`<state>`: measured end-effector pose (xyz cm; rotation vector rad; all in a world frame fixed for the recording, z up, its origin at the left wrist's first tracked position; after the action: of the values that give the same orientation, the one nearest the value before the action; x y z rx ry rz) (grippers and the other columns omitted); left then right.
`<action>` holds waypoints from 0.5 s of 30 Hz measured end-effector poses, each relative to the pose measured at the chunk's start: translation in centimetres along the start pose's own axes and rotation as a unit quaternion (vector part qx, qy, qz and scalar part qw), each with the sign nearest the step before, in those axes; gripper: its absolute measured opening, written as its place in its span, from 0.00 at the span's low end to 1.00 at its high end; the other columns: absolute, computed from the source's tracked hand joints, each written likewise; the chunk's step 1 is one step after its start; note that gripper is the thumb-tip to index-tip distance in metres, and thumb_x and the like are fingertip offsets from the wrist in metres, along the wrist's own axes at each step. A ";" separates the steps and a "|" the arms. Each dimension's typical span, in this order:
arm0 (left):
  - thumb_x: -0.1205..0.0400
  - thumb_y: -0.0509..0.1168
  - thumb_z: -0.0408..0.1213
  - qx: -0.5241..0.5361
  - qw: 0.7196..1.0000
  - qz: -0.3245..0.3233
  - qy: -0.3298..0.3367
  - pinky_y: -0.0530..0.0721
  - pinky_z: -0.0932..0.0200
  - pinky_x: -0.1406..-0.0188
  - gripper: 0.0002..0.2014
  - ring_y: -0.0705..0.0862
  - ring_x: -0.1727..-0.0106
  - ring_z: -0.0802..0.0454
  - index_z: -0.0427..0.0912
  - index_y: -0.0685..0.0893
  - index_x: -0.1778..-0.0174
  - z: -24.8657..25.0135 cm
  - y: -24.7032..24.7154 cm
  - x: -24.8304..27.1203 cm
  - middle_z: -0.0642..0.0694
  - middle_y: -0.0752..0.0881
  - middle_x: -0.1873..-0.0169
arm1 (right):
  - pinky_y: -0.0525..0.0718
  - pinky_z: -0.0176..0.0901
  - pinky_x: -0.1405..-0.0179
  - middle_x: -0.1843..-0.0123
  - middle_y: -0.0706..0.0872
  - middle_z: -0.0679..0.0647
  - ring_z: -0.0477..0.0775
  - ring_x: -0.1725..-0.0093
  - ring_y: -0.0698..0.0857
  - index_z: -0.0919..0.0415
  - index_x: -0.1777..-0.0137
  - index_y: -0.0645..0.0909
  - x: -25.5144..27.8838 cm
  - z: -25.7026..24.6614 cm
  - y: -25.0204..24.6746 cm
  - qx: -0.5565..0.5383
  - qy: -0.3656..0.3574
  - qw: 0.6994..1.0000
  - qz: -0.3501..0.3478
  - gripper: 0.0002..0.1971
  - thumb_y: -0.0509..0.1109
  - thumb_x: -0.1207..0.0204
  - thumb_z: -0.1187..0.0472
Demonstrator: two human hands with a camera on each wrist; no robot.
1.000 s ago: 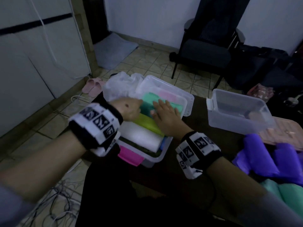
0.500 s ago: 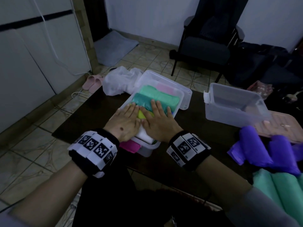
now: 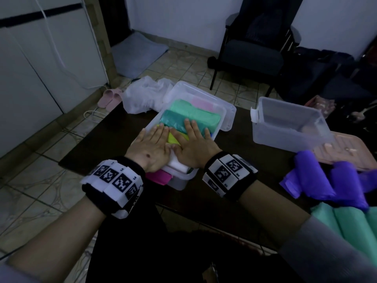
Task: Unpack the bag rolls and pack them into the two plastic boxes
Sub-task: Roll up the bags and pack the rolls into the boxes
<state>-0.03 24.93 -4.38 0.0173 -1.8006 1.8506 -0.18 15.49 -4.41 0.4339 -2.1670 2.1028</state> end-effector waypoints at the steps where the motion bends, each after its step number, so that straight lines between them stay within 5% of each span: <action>1: 0.12 0.34 0.46 0.002 1.000 0.001 0.002 0.34 0.51 0.21 0.28 0.35 0.18 0.56 0.41 0.37 0.18 0.0 0.0 0.0 0.48 0.36 0.18 | 0.39 0.64 0.20 0.15 0.36 0.56 0.57 0.16 0.36 0.42 0.17 0.41 0.0 0.0 0.0 -0.009 -0.001 1.000 0.000 0.28 0.42 0.15 0.42; 6: 0.12 0.36 0.45 0.010 0.999 0.036 0.006 0.36 0.51 0.20 0.27 0.37 0.17 0.54 0.41 0.39 0.17 0.2 -0.3 0.3 0.47 0.39 0.17 | 0.37 0.63 0.21 0.15 0.36 0.56 0.57 0.16 0.37 0.43 0.17 0.43 0.0 0.2 0.0 -0.056 -0.013 0.998 0.001 0.28 0.45 0.15 0.42; 9: 0.12 0.40 0.43 0.047 0.997 0.063 -0.008 0.40 0.49 0.19 0.27 0.40 0.17 0.52 0.39 0.43 0.17 0.6 -1.0 0.5 0.45 0.42 0.17 | 0.39 0.58 0.20 0.15 0.41 0.55 0.56 0.16 0.40 0.48 0.16 0.47 0.2 0.8 -1.0 -0.173 -0.028 0.985 0.000 0.29 0.52 0.15 0.47; 12: 0.13 0.46 0.40 0.071 0.992 0.103 0.011 0.45 0.47 0.19 0.28 0.44 0.16 0.49 0.39 0.45 0.17 3.2 -2.2 1.4 0.44 0.45 0.17 | 0.61 0.51 0.21 0.18 0.59 0.57 0.56 0.19 0.59 0.56 0.20 0.61 1.9 3.9 -3.7 -0.405 -0.016 0.908 0.102 0.25 0.58 0.15 0.55; 14: 0.13 0.49 0.41 0.096 0.983 0.143 0.070 0.46 0.50 0.18 0.29 0.45 0.16 0.49 0.42 0.47 0.17 6.9 -3.1 2.6 0.45 0.47 0.17 | 0.79 0.45 0.37 0.26 0.70 0.56 0.51 0.30 0.73 0.57 0.26 0.69 3.8 8.9 -4.8 -0.479 0.056 0.850 0.213 0.19 0.57 0.15 0.55; 15: 0.14 0.50 0.41 0.109 0.975 0.162 0.105 0.46 0.52 0.18 0.29 0.46 0.17 0.50 0.43 0.49 0.17 9.0 -3.4 3.2 0.46 0.48 0.17 | 0.80 0.42 0.42 0.30 0.74 0.56 0.48 0.36 0.76 0.58 0.29 0.72 5.0 12.1 -5.0 -0.479 0.113 0.827 0.273 0.18 0.57 0.15 0.54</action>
<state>-4.70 17.59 0.88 -0.3991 -1.5172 2.1764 -2.01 2.78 1.14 -0.5537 -2.9880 0.8110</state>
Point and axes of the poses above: each hand's wrist, its own x-axis away from the middle knuckle, its own y-axis out of the palm, z = x × y, the point moved 8 cm from there along -x, towards the middle knuckle
